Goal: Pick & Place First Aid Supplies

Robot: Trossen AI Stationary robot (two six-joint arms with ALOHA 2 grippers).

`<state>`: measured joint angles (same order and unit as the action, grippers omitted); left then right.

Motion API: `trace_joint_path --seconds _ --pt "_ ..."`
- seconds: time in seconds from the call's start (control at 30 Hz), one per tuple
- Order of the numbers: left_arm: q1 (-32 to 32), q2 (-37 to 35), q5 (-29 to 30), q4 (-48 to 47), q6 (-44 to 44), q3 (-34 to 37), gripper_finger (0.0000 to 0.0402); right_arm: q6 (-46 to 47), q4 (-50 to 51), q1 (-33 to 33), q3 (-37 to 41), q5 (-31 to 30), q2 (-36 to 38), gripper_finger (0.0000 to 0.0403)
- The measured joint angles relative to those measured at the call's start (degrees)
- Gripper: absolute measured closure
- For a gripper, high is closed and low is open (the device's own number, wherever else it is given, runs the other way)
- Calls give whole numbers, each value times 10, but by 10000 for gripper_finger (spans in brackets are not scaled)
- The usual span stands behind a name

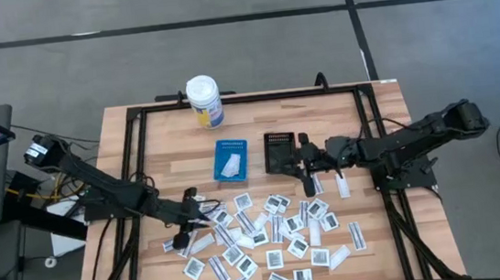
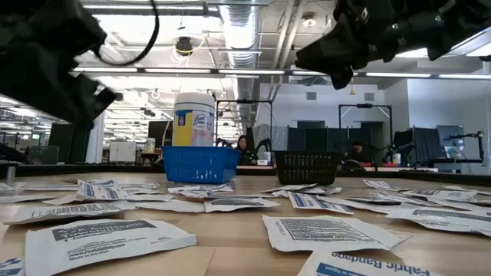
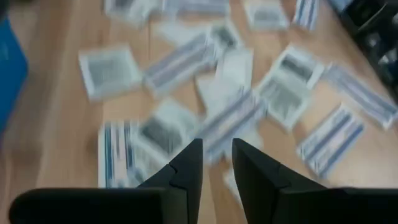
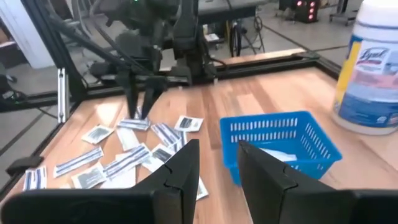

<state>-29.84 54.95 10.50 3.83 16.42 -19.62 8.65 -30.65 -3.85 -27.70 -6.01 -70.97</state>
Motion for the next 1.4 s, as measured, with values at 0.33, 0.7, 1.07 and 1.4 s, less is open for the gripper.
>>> trace_joint_path --seconds 0.33,0.7,1.07,1.4 --pt "-5 -31 73 -189 32 14 315 0 -44 -11 0 0 -22 301" --pt "-6 -1 133 -87 -7 66 315 -1 -64 -2 0 0 -22 301" --pt "-5 18 165 -54 -16 67 315 -2 -93 47 0 0 -22 301" --pt "-6 61 180 11 64 107 320 -14 -95 64 -27 2 -22 301"
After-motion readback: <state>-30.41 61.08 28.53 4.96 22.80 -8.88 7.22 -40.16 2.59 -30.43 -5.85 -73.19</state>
